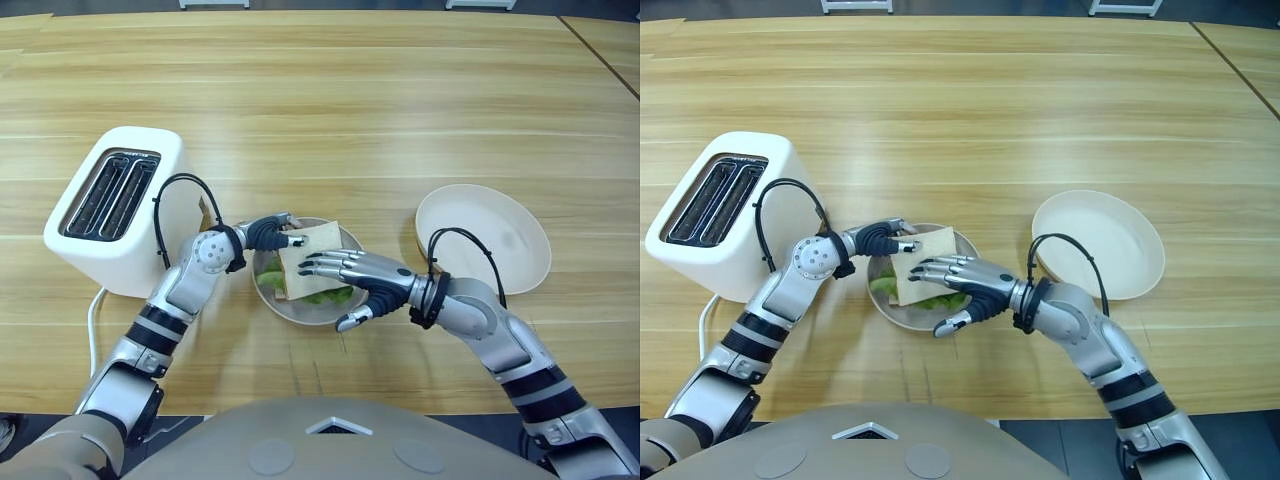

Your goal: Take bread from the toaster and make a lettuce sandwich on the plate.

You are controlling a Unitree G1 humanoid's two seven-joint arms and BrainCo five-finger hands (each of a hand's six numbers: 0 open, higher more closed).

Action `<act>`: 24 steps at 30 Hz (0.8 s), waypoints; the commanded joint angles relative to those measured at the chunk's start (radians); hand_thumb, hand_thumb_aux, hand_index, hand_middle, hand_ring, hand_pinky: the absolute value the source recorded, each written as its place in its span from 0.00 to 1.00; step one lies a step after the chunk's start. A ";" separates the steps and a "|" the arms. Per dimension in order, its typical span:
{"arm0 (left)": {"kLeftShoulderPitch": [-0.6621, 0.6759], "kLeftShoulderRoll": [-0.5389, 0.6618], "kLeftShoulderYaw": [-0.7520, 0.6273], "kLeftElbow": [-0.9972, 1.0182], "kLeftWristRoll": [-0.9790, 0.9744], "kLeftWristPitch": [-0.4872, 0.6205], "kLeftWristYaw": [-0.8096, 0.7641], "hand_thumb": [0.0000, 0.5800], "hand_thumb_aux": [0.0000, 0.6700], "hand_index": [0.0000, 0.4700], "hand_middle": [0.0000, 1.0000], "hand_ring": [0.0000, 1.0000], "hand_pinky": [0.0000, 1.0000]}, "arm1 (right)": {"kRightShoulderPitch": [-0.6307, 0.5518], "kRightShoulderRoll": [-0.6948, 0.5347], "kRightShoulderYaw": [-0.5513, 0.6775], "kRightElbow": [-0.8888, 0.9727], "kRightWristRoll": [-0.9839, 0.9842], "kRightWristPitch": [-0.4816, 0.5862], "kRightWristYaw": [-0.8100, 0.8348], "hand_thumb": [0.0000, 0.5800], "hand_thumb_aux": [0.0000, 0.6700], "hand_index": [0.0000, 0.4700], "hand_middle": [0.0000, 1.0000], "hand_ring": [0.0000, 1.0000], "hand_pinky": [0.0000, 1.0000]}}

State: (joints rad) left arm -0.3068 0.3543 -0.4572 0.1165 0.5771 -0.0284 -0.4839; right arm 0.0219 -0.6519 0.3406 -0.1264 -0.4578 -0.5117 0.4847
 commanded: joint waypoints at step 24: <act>0.526 0.001 0.186 -0.947 -0.245 0.153 0.150 1.00 1.00 1.00 1.00 1.00 1.00 | 0.117 0.154 -0.194 -0.273 0.306 0.228 -0.092 1.00 1.00 1.00 1.00 1.00 1.00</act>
State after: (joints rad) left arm 0.1472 0.3049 -0.2869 -0.8103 0.3979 0.1273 -0.2690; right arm 0.1048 -0.4982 0.1714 -0.3589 -0.1970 -0.3056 0.3832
